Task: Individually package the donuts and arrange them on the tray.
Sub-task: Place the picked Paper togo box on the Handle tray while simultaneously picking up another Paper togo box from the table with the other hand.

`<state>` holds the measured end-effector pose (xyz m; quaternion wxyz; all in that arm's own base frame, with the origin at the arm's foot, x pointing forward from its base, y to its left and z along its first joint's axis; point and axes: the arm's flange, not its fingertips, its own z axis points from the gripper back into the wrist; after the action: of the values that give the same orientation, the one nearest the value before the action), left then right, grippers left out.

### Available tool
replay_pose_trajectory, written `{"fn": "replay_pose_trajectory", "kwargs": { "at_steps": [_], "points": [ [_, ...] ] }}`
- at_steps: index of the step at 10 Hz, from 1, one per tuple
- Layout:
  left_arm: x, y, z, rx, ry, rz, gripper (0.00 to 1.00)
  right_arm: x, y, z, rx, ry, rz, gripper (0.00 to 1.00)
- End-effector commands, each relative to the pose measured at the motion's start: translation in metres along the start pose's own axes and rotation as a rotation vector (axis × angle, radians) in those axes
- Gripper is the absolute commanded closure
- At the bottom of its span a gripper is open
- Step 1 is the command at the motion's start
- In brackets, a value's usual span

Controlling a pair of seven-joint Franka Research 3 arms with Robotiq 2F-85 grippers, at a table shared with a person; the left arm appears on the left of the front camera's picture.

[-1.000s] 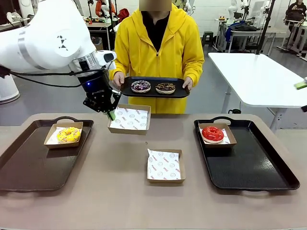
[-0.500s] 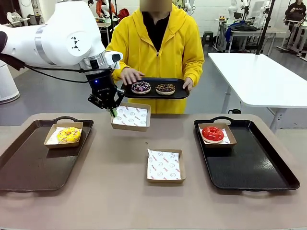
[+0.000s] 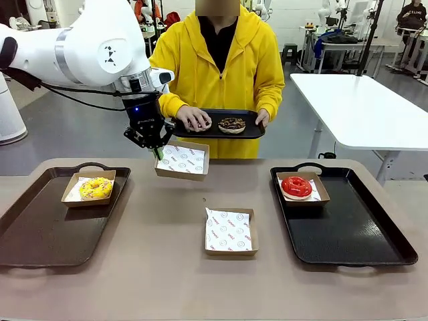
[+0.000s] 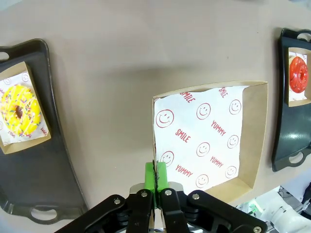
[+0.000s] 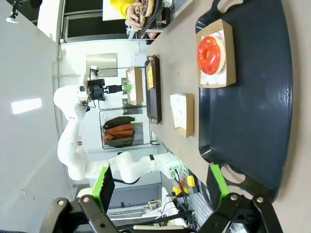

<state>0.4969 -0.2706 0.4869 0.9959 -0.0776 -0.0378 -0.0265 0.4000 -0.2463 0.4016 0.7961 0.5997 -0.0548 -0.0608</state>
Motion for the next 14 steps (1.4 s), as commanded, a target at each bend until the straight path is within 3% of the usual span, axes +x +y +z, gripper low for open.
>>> {"fn": "replay_pose_trajectory", "kwargs": {
  "at_steps": [1,14],
  "points": [
    [-0.0023,0.0005,0.0022,-0.012,-0.011,0.006,1.0,-0.0033,0.0003,-0.0004,0.003,-0.003,-0.001,0.0],
    [-0.0023,0.0005,0.0022,-0.012,-0.011,0.006,1.0,-0.0033,0.0003,-0.0004,0.003,-0.003,-0.001,0.0]
  ]
}}
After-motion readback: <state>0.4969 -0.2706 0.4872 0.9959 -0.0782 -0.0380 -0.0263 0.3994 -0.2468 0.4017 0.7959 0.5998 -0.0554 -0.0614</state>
